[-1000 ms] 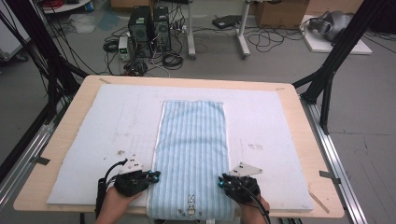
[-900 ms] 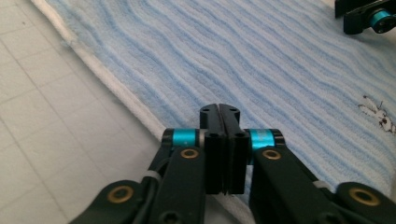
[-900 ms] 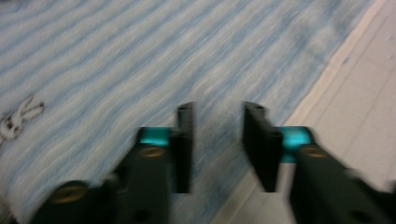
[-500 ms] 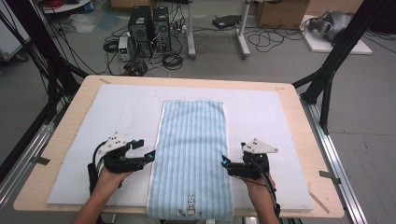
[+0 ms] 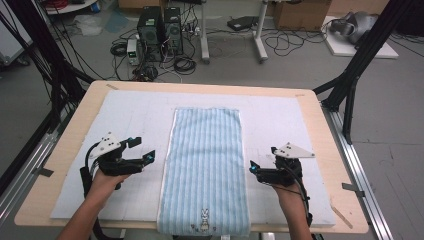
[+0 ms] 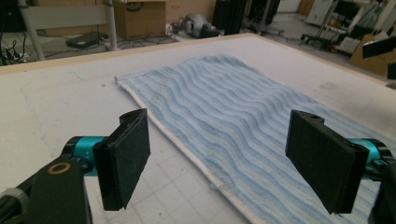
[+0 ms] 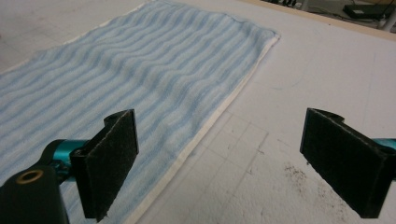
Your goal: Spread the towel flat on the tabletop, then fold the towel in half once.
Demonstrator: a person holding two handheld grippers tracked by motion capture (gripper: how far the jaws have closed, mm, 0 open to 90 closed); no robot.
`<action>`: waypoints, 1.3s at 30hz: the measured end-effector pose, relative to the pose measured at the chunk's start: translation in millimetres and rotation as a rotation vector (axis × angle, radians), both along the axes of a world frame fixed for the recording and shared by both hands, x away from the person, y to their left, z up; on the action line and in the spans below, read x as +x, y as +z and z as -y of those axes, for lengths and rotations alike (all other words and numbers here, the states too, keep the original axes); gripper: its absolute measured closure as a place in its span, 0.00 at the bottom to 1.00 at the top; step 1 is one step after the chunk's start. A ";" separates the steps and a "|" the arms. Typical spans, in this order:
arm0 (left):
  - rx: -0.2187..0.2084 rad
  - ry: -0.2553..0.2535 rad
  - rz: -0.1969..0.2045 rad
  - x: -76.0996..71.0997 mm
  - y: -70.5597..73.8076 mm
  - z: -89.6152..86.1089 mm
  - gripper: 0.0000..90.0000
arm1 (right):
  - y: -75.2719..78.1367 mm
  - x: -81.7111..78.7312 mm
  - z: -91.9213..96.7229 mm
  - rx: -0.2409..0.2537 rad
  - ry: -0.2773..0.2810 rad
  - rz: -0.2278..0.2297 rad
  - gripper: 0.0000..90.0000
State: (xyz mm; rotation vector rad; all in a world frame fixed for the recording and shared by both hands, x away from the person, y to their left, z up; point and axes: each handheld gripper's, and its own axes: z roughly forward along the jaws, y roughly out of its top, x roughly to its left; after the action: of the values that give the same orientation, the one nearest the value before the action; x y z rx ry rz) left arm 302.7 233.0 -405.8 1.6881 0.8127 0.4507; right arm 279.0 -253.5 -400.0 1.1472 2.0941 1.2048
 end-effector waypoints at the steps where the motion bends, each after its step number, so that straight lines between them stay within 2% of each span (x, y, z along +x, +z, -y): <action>1: -0.001 0.000 0.004 1.3 2.2 -1.5 0.26 | -0.1 -0.8 2.0 0.009 -0.005 -0.005 0.12; 4: 0.008 0.015 -0.018 5.8 10.9 -7.4 0.25 | -0.7 -0.4 6.4 0.015 -0.011 -0.001 0.12; 8: 0.007 0.041 -0.065 6.0 12.4 -10.3 0.19 | -2.9 2.8 8.7 0.024 -0.030 -0.005 0.12; 12: 0.007 0.049 -0.064 2.8 13.7 -10.1 0.20 | -6.0 5.8 8.5 0.033 -0.031 -0.029 0.12; 15: -0.003 0.049 -0.074 4.9 13.5 -10.4 0.20 | -3.2 5.2 7.0 0.021 -0.012 -0.015 0.12; 22: -0.011 0.052 -0.089 12.8 16.3 -7.5 0.20 | 1.0 10.3 7.5 0.021 -0.019 -0.016 0.12; 27: -0.005 0.056 -0.110 29.1 21.5 -5.3 0.20 | -0.4 15.4 8.0 0.039 -0.033 -0.032 0.12; 30: -0.005 0.073 -0.146 41.2 21.6 -3.5 0.20 | 0.5 17.3 5.3 0.033 -0.025 -0.040 0.12; 34: 0.008 0.100 -0.159 58.0 19.4 1.0 0.23 | 1.9 20.4 1.8 0.022 -0.007 -0.038 0.12; 39: 0.040 0.108 -0.180 79.6 16.3 12.8 0.24 | 2.6 22.7 -0.4 0.025 0.001 -0.039 0.12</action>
State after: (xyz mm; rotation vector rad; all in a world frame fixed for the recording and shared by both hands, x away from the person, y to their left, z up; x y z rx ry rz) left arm 382.3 220.3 -389.5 1.7450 1.0356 0.3946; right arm 301.7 -253.1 -397.4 1.1893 2.1142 1.2215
